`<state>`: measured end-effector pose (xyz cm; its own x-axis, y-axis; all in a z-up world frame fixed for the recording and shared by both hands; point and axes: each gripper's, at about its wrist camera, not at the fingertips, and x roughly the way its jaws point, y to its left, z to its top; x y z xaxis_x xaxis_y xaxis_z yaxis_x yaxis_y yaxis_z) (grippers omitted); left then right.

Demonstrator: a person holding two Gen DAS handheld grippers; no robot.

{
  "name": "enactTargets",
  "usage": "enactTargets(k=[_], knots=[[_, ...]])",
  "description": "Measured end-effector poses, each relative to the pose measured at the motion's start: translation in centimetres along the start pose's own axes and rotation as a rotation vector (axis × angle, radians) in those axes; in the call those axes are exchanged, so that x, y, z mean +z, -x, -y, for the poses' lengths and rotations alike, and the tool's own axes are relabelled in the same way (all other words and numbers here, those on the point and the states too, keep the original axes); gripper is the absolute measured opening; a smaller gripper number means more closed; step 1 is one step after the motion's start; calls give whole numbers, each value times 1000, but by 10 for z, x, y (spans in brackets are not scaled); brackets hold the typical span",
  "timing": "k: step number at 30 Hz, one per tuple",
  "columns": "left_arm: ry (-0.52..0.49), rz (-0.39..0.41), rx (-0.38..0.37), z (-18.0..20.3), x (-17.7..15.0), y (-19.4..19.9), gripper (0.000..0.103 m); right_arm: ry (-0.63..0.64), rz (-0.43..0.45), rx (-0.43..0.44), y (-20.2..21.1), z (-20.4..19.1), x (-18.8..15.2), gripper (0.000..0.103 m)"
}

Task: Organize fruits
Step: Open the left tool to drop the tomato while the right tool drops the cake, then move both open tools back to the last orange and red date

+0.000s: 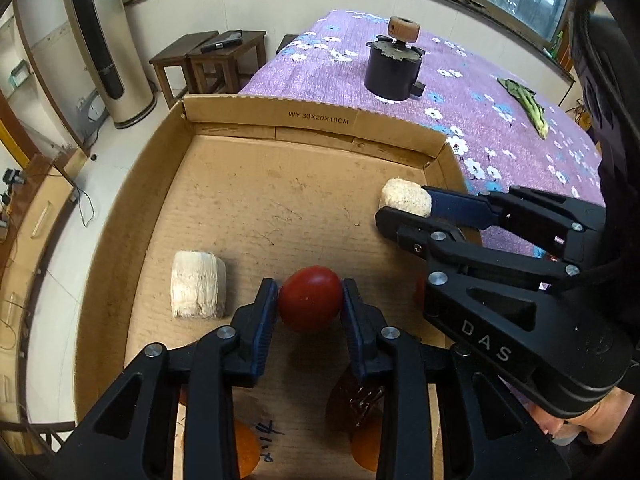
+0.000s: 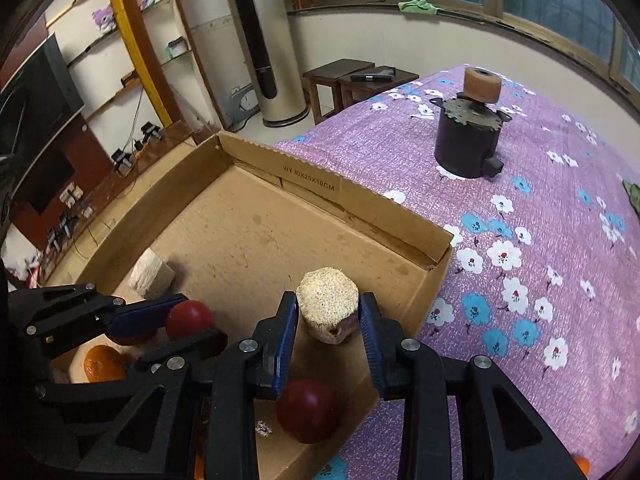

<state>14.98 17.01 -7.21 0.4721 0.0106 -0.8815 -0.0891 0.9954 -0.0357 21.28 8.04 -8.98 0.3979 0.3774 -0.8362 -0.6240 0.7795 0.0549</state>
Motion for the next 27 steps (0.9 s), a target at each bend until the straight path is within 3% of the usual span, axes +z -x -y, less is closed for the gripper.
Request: enactTargets(k=[4, 12, 27], knots=[[16, -10, 18, -1, 1, 1, 54, 7, -9, 13, 0, 2, 0, 36], [32, 28, 35, -5, -6, 19, 55, 2, 22, 22, 20, 2, -6, 46], [29, 122, 1, 19, -32, 66, 55, -100, 131, 50, 105, 27, -55, 46]])
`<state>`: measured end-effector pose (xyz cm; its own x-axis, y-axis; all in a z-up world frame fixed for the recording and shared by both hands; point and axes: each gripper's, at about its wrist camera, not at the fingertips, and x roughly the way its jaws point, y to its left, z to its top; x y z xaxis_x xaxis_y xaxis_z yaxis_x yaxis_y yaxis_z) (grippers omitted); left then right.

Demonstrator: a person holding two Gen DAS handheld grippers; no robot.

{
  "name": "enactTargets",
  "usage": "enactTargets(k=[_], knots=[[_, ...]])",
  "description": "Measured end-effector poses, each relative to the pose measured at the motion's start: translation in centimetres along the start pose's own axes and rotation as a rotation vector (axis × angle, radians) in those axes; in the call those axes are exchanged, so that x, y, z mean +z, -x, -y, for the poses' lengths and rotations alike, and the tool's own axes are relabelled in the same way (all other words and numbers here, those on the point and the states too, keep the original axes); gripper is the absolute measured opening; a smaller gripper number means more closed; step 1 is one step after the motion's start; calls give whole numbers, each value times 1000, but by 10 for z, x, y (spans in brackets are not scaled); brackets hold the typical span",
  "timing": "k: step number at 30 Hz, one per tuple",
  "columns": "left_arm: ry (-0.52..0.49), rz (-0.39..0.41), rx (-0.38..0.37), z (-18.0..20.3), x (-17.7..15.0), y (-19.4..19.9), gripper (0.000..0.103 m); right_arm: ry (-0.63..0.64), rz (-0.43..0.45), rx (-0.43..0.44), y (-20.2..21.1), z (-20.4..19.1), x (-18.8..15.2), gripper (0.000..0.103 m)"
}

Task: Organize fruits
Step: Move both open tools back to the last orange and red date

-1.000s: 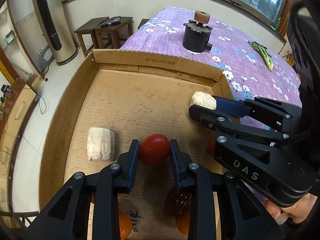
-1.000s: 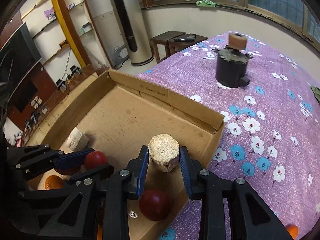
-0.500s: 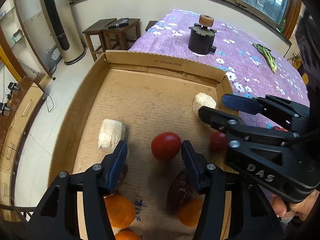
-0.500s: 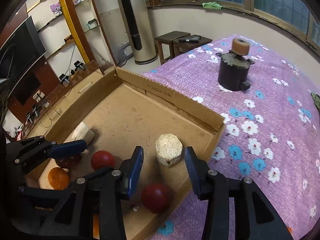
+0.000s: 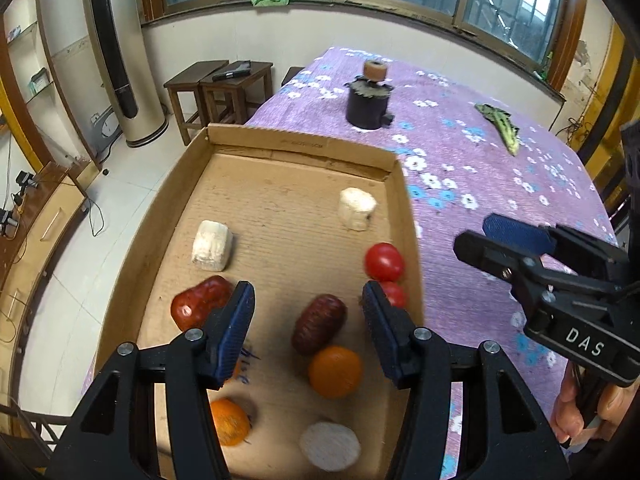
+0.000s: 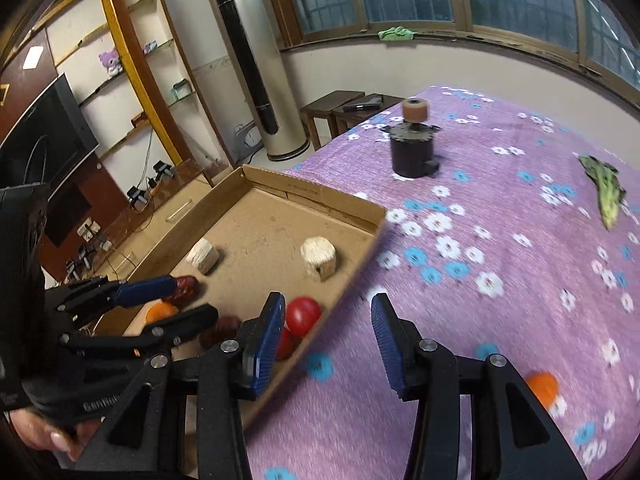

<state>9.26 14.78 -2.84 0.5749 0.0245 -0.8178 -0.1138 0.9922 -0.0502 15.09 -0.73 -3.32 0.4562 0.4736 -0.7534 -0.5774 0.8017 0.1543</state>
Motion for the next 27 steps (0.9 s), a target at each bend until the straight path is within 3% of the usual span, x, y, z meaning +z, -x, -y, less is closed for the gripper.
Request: enactTargets(k=[13, 27], knots=[[-68, 20, -70, 52, -17, 20, 55, -116, 11, -58, 50, 41, -63, 46], [-120, 10, -107, 88, -29, 25, 55, -185, 23, -101, 78, 73, -96, 47]])
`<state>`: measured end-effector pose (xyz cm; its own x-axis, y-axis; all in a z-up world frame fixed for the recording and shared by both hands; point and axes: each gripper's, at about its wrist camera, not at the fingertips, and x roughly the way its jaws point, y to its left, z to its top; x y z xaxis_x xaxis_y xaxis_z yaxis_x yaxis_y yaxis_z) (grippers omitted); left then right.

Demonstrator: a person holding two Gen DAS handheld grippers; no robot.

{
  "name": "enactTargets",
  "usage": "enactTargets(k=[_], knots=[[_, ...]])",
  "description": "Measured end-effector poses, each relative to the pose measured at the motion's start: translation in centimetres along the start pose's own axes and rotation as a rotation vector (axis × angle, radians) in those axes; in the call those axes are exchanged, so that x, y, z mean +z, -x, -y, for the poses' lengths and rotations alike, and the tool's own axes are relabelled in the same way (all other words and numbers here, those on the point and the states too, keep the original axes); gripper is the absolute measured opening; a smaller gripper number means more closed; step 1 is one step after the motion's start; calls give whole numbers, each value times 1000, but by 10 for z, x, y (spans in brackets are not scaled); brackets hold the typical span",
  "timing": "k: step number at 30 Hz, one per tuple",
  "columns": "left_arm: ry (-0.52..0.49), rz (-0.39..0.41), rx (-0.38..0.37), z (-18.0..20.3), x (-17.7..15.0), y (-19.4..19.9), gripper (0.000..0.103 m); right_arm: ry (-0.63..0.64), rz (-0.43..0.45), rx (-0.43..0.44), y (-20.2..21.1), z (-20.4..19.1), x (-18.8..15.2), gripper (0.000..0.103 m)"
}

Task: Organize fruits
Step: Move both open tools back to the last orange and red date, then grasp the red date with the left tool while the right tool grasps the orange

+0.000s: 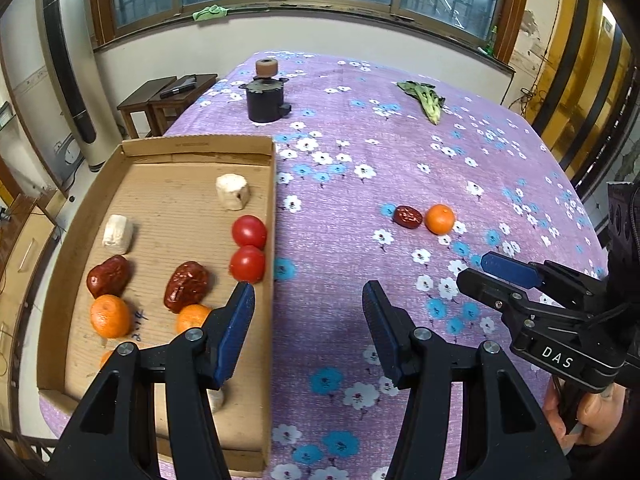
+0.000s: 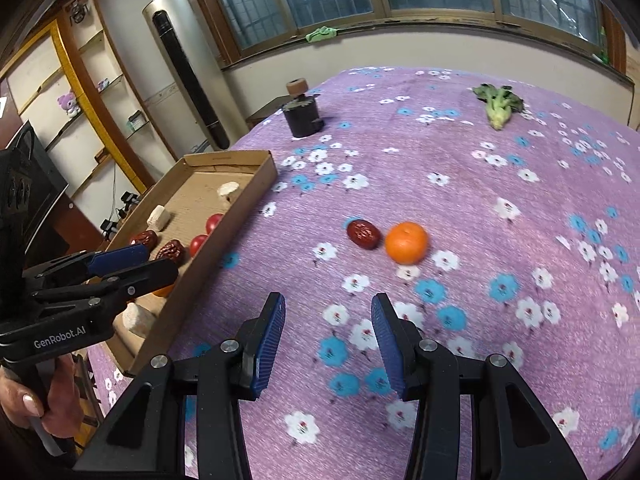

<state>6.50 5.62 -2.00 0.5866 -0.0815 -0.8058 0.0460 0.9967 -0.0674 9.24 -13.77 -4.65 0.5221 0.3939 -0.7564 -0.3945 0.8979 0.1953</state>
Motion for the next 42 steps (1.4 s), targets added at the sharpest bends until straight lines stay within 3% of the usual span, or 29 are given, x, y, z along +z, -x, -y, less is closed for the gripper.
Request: enactTargets(k=[12, 27, 29, 30, 36, 40, 42], knots=[[-27, -30, -35, 24, -1, -14, 55, -32, -7, -40, -6, 25, -5, 47], [-39, -93, -75, 38, 8, -54, 55, 31, -46, -123, -63, 40, 32, 46], [-48, -97, -82, 41, 12, -61, 55, 48, -56, -134, -71, 39, 35, 34], [-54, -101, -87, 44, 14, -65, 55, 53, -57, -144, -73, 40, 35, 34], [-99, -113, -119, 70, 33, -92, 55, -13, 18, -133, -34, 55, 28, 33], [-110, -136, -103, 84, 43, -119, 55, -89, 55, -128, -5, 72, 16, 33], [-119, -107, -73, 91, 48, -125, 55, -110, 58, -130, 2, 77, 9, 33]])
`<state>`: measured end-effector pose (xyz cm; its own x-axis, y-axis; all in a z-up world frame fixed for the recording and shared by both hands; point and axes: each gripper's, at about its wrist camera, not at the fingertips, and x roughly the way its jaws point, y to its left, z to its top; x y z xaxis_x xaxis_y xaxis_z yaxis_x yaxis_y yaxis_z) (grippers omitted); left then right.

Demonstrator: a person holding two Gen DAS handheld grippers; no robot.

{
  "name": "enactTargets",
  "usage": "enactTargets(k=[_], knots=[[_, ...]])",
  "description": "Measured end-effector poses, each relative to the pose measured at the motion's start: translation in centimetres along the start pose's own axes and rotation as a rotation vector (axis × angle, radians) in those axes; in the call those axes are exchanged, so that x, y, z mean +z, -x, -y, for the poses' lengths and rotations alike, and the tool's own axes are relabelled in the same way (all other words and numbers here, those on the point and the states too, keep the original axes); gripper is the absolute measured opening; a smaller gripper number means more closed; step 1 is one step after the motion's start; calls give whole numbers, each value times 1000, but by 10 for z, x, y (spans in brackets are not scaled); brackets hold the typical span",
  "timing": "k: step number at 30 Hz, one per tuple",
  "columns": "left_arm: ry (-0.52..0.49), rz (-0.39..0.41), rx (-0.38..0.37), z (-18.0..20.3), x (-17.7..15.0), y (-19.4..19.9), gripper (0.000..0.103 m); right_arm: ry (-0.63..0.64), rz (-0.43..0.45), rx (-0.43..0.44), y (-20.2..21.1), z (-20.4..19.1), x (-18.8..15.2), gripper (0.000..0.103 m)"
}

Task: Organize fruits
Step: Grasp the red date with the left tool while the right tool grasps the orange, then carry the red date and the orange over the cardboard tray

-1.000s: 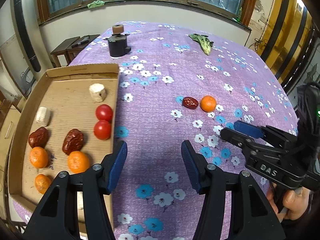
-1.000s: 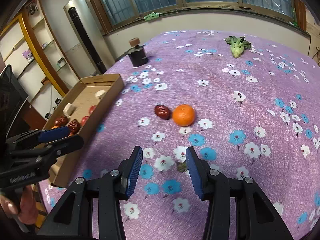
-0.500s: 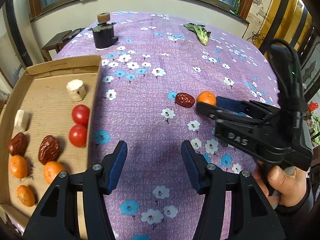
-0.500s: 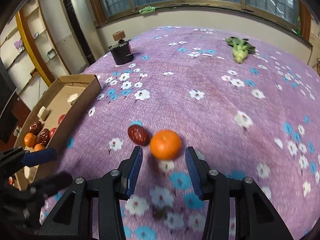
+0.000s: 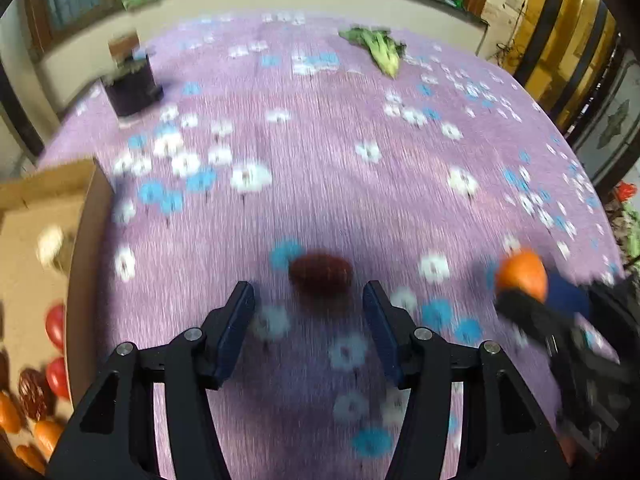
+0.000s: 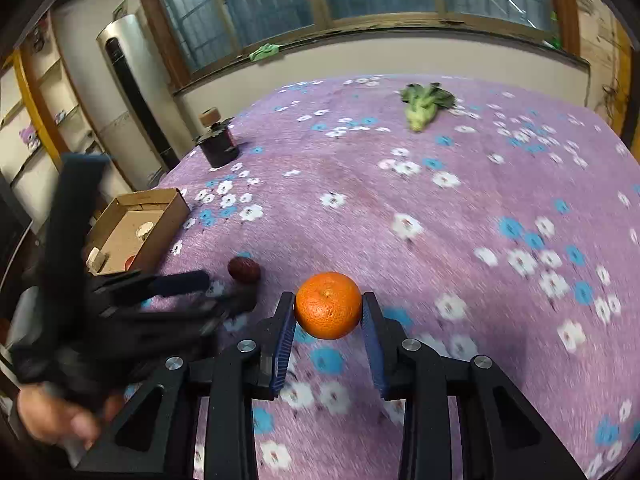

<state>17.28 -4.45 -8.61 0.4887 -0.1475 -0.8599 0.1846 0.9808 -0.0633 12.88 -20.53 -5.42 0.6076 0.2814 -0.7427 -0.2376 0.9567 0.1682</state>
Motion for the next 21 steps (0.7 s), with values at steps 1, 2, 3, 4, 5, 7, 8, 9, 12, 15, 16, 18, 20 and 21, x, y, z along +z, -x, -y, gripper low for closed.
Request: enactTargets(k=[1, 2, 3, 4, 5, 7, 8, 9, 12, 15, 16, 18, 20, 21], knots=[[-5, -1, -1, 1, 2, -2, 55, -10, -1, 0, 3, 2, -3, 33], [-16, 9, 4, 4, 3, -4, 55, -15, -1, 0, 5, 3, -5, 33], [-28, 17, 13, 6, 2, -4, 48, -20, 0, 0, 7, 5, -7, 33], [-44, 26, 24, 8, 1, -3, 34, -23, 0, 0, 8, 5, -7, 33], [-53, 30, 24, 9, -1, -2, 30, -26, 2, 3, 10, 5, -8, 33], [-48, 28, 2, 7, -5, 2, 30, -28, 12, 6, 15, 5, -9, 33], [-39, 28, -10, 5, -8, 5, 30, -28, 16, 8, 17, 3, -9, 33], [-33, 28, -18, 3, -12, 8, 30, -28, 20, 12, 19, 3, -9, 33], [-4, 38, -47, -5, -22, 21, 30, -26, 34, 18, 25, -1, -10, 33], [13, 54, -54, -11, -32, 35, 30, -24, 41, 30, 31, -8, -13, 33], [22, 60, -53, -13, -35, 40, 30, -19, 41, 35, 32, -12, -14, 33], [33, 68, -48, -18, -41, 49, 30, -13, 40, 41, 34, -18, -17, 33], [39, 79, -33, -22, -48, 59, 30, -4, 39, 52, 35, -25, -20, 33], [43, 86, -28, -24, -52, 63, 30, -1, 39, 55, 36, -28, -20, 33]])
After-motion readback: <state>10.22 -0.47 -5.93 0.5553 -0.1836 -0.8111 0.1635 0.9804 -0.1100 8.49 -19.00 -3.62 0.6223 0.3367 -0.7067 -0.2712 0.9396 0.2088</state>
